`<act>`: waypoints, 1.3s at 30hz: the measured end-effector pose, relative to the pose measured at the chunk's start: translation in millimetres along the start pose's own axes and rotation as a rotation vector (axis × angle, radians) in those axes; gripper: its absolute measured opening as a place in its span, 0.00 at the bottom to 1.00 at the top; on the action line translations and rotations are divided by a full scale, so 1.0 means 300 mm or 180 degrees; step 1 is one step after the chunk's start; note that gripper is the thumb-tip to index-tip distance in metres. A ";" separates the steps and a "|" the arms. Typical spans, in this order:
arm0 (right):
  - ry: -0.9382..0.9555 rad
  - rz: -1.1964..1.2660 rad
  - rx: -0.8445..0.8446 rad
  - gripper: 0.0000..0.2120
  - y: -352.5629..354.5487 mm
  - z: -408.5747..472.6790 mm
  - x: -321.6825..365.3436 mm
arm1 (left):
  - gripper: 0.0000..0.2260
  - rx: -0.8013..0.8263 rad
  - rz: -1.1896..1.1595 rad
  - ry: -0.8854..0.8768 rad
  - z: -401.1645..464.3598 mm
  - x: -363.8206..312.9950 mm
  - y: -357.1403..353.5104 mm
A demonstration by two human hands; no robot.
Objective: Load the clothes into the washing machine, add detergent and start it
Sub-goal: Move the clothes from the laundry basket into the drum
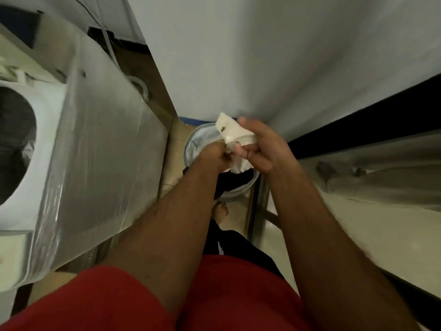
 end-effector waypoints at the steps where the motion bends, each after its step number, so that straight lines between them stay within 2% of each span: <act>1: 0.0237 -0.0097 0.0088 0.01 -0.014 -0.021 0.044 | 0.13 0.0264 0.0014 -0.0064 -0.026 -0.017 -0.024; 3: 0.0707 -0.0177 0.0180 0.06 -0.030 -0.062 0.132 | 0.13 0.0413 0.0159 -0.0329 -0.073 -0.033 0.006; 5: 0.1089 -0.0310 0.0263 0.11 -0.034 -0.092 0.200 | 0.13 0.0159 0.0576 -0.0457 -0.125 -0.074 0.046; 7: 0.1357 -0.0838 0.0205 0.16 -0.031 -0.104 0.234 | 0.10 0.0100 0.0725 -0.0598 -0.158 -0.105 0.067; 11: 0.1552 -0.2032 0.0095 0.31 -0.031 -0.108 0.208 | 0.10 0.0360 0.0934 -0.1110 -0.224 -0.167 0.067; 15: 0.1301 -0.2278 0.0485 0.44 -0.068 -0.111 0.163 | 0.07 0.0708 0.1171 -0.1685 -0.322 -0.249 0.048; 16: 0.1205 -0.2246 0.0695 0.43 -0.085 -0.117 0.156 | 0.06 0.0838 0.1066 -0.1753 -0.344 -0.260 0.047; 19: 0.1259 -0.2115 0.1401 0.30 -0.166 -0.152 0.160 | 0.06 0.1037 0.0757 -0.2017 -0.400 -0.288 0.064; 20: 0.1328 -0.2005 0.1480 0.28 -0.190 -0.163 0.167 | 0.06 0.1025 0.0615 -0.2102 -0.406 -0.295 0.079; 23: 0.1631 -0.1885 0.1146 0.23 -0.239 -0.178 0.187 | 0.06 0.0850 0.0103 -0.2236 -0.406 -0.300 0.155; 25: 0.1696 -0.1808 0.0963 0.20 -0.269 -0.187 0.189 | 0.04 0.0498 -0.0008 -0.2225 -0.394 -0.297 0.226; 27: 0.1521 -0.1407 0.1058 0.18 -0.300 -0.199 0.187 | 0.05 0.0122 0.0006 -0.2041 -0.392 -0.281 0.297; 29: 0.1291 -0.0955 0.1234 0.13 -0.345 -0.221 0.186 | 0.13 0.0052 -0.0013 -0.1587 -0.394 -0.246 0.351; 31: 0.1094 -0.0645 0.1354 0.07 -0.395 -0.244 0.184 | 0.22 0.0238 -0.0105 -0.1040 -0.387 -0.201 0.382; 34: 0.0787 -0.0456 0.1243 0.07 -0.473 -0.289 0.156 | 0.33 0.0866 -0.0833 -0.0509 -0.375 -0.172 0.391; 37: 0.0808 -0.0515 0.1265 0.11 -0.538 -0.332 0.121 | 0.35 0.1557 -0.1516 -0.0654 -0.421 -0.217 0.392; 39: 0.1241 -0.1028 0.1271 0.12 -0.566 -0.338 0.099 | 0.30 0.1605 -0.1814 -0.0978 -0.468 -0.265 0.424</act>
Point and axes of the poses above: each hand's wrist, its own z-axis towards the middle knuckle, its own y-axis out of the back of the hand, x = y × z, the point moved 5 cm from there along z, towards the middle knuckle, and after that the axes turned 2 degrees about -x, right-handed, at the moved point
